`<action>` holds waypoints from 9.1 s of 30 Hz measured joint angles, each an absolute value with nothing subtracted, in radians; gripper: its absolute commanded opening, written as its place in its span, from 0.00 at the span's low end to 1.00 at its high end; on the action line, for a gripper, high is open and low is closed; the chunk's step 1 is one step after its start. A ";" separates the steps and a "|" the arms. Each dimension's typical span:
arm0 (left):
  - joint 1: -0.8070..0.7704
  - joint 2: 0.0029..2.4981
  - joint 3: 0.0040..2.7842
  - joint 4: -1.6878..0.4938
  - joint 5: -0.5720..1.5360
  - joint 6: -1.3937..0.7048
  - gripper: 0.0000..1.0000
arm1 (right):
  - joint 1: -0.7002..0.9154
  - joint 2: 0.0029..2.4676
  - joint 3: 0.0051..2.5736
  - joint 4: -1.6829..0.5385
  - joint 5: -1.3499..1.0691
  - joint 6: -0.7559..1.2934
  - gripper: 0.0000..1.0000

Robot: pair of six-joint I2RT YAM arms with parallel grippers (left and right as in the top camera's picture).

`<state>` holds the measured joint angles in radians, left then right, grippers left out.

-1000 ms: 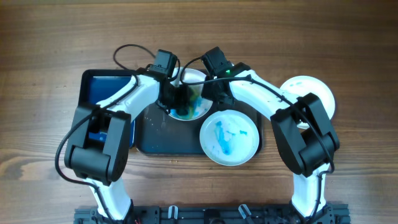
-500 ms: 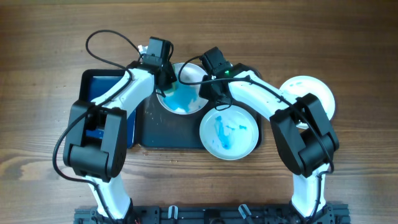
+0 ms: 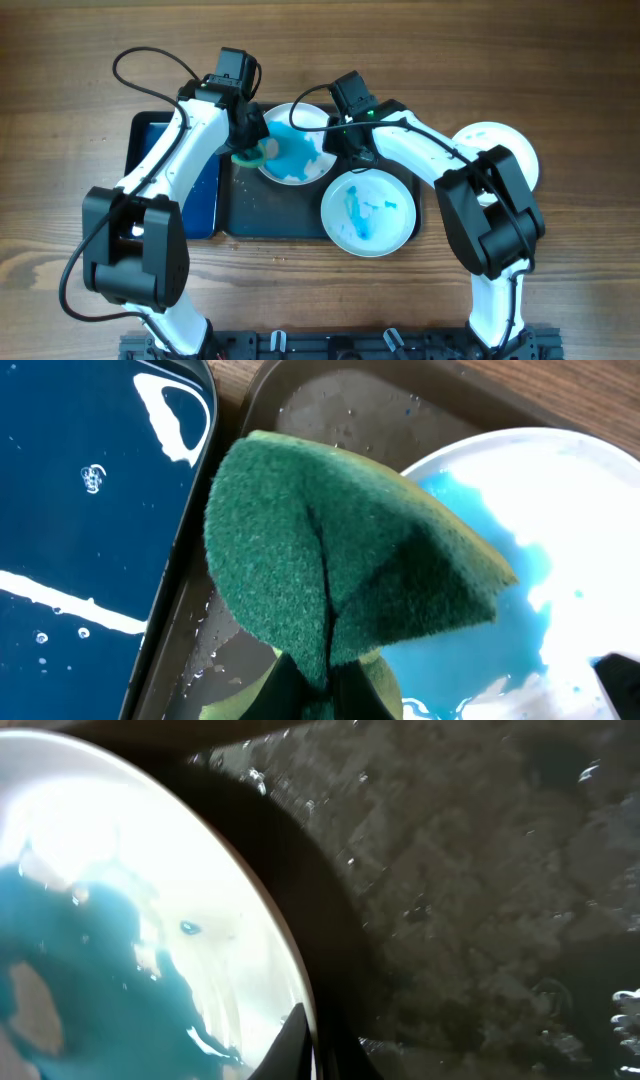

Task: Clean dirty plates on tray and stack at the side
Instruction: 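Carry the plate with the right gripper onto the side stack, then grasp the bottom plate with the right gripper and pull it to tray center, then scrub the bottom plate with the sponge in the left gripper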

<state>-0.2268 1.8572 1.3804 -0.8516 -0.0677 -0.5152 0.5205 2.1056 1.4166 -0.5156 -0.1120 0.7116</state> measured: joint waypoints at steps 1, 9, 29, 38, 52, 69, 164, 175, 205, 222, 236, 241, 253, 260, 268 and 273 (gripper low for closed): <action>-0.227 1.857 1.380 -0.857 -0.062 -0.515 0.04 | 0.521 2.106 1.421 -0.525 -0.120 0.693 0.04; -0.227 1.857 1.380 -0.892 -0.027 -0.515 0.04 | 0.617 1.824 1.420 -0.640 0.395 0.439 0.04; -0.227 1.857 1.380 -0.892 -0.027 -0.515 0.04 | 0.946 1.789 1.420 -0.590 1.424 0.226 0.05; -0.227 1.857 1.380 -0.894 -0.027 -0.515 0.04 | 0.574 1.789 1.423 -0.750 0.427 0.452 0.04; -0.227 1.857 1.380 -0.894 -0.024 -0.515 0.04 | -0.247 1.270 1.410 -1.153 -0.106 0.387 0.04; -0.227 1.857 1.380 -0.894 -0.019 -0.515 0.04 | -0.416 1.406 0.850 -0.624 -0.259 0.307 0.63; -0.418 2.047 1.386 -0.720 -0.207 -0.545 0.04 | 0.427 1.950 1.050 -0.172 -0.426 0.713 0.04; -0.371 2.053 1.364 -0.776 0.463 0.015 0.04 | 0.415 1.949 1.050 -0.185 -0.437 0.680 0.04; -0.366 2.043 1.380 -0.942 0.328 0.063 0.04 | 0.413 1.951 1.051 -0.182 -0.445 0.653 0.05; -0.434 2.048 1.375 -0.643 -0.252 -0.423 0.04 | 0.410 1.951 1.055 -0.170 -0.409 0.714 0.04; -0.373 2.051 1.369 -0.855 0.433 0.104 0.04 | 0.404 1.953 1.055 -0.186 -0.437 0.686 0.04; -0.381 2.065 1.350 -0.685 0.552 0.086 0.04 | 0.404 1.953 1.055 -0.182 -0.431 0.685 0.04; -0.434 2.051 1.373 -0.638 -0.323 -0.505 0.04 | 0.418 1.953 1.055 -0.169 -0.422 0.703 0.04; -0.424 2.049 1.380 -0.828 -0.323 -0.460 0.04 | 0.429 1.956 1.055 -0.175 -0.453 0.687 0.04; -0.396 2.061 1.359 -0.795 0.528 0.052 0.04 | 0.409 1.955 1.055 -0.185 -0.451 0.668 0.04; -0.397 2.065 1.344 -0.575 0.582 -0.004 0.04 | 0.402 1.955 1.055 -0.175 -0.433 0.672 0.04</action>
<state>-0.3973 2.0655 1.3441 -0.5747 0.5816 -0.0036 0.4023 1.9553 1.0554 -0.1749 -0.4328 0.6724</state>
